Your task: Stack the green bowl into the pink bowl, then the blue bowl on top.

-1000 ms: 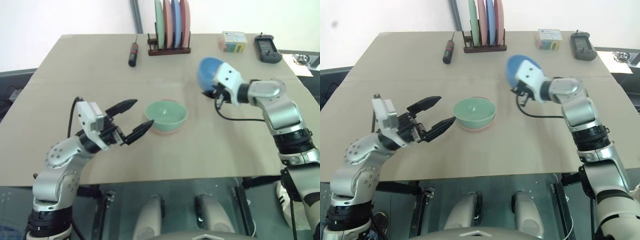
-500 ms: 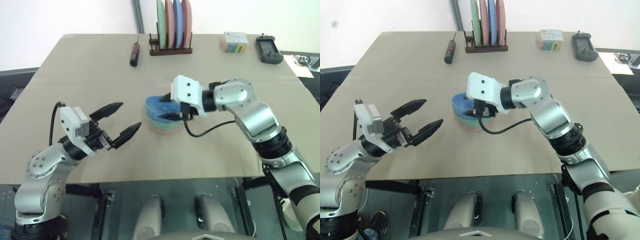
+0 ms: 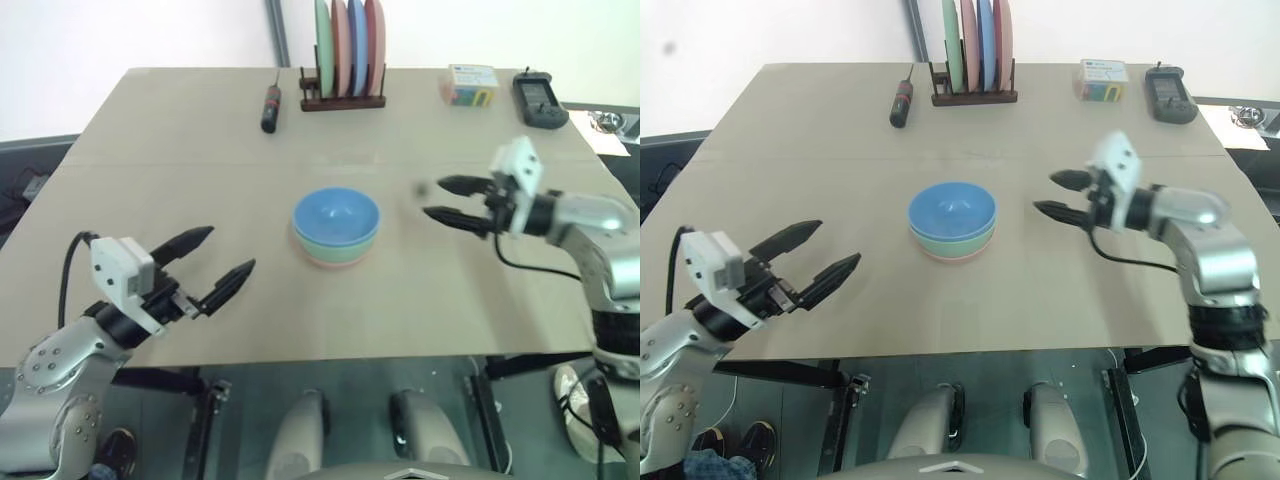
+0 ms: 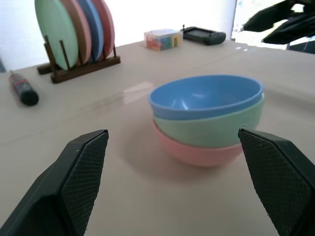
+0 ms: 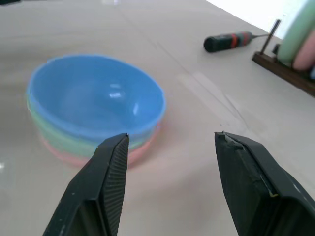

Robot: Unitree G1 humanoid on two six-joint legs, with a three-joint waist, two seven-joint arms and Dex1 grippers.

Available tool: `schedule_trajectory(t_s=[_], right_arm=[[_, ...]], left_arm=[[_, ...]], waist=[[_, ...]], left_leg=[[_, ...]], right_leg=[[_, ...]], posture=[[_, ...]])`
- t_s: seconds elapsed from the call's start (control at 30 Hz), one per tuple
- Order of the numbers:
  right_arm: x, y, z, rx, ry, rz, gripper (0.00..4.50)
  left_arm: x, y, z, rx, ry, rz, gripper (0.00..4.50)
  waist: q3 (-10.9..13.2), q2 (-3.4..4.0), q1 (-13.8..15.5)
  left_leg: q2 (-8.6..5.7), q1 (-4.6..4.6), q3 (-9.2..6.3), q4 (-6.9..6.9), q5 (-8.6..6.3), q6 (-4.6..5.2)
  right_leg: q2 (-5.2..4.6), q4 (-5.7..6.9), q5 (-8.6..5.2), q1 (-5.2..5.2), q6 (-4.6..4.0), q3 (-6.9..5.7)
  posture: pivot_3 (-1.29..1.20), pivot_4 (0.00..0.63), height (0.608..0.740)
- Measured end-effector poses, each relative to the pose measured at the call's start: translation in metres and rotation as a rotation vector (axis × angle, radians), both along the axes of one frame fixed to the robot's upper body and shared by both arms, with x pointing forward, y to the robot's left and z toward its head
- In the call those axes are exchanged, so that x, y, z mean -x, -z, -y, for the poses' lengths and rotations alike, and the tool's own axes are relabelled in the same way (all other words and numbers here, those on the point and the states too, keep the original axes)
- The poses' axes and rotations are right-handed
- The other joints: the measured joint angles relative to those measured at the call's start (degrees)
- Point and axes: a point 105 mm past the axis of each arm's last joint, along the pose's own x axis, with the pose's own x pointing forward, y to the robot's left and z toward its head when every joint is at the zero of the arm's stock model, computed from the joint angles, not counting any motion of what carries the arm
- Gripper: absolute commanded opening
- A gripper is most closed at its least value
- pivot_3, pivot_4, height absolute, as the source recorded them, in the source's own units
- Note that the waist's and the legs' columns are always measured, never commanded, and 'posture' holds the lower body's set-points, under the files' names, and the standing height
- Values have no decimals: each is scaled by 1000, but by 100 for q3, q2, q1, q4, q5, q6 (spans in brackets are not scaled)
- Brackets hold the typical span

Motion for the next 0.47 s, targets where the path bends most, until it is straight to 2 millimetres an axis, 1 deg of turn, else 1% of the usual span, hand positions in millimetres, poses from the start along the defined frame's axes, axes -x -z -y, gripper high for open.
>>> schedule_trajectory(t_s=[0.03,0.1,0.13,0.17,0.23,0.3,0.47], right_arm=[[9,13,21,-10,33,2,2894],[19,34,48,-9,84,-47,2894],[21,36,50,-10,88,-53,2894],[29,42,60,-9,85,-79,2894],[40,42,70,-10,66,-79,2894],[45,40,74,-27,48,-63,2894],[46,41,77,-37,29,-40,2894]], left_arm=[[5,2,-8,-11,-32,-13,4500],[12,9,-20,-23,-80,-46,4500],[13,9,-21,-25,-83,-47,4500],[15,10,-26,-37,-94,-45,4500],[17,8,-33,-46,-112,-34,4500],[17,9,-38,-42,-130,-37,4500],[17,13,-44,-63,-143,-37,4500]], waist=[[-3,-5,8],[-1,-2,-6],[-1,-2,-9],[-1,1,-38],[-2,-1,-45],[-3,0,-46],[-3,-1,-28]], left_leg=[[0,2,1,-1,0,0],[0,7,15,-3,0,0],[0,7,17,-3,0,1],[4,16,27,0,0,1],[11,24,29,6,0,1],[14,26,31,13,0,1],[13,13,31,22,-1,0]], right_leg=[[0,-5,-1,3,0,0],[-1,-7,-1,3,1,14],[-1,-6,-1,2,1,15],[0,0,-12,2,20,22],[5,3,-14,6,22,22],[7,6,-14,7,23,23],[6,1,-14,6,23,22]], posture=[[0,150,740],[0,150,740],[0,150,740],[0,150,740],[0,150,740],[0,150,740],[0,150,740]])
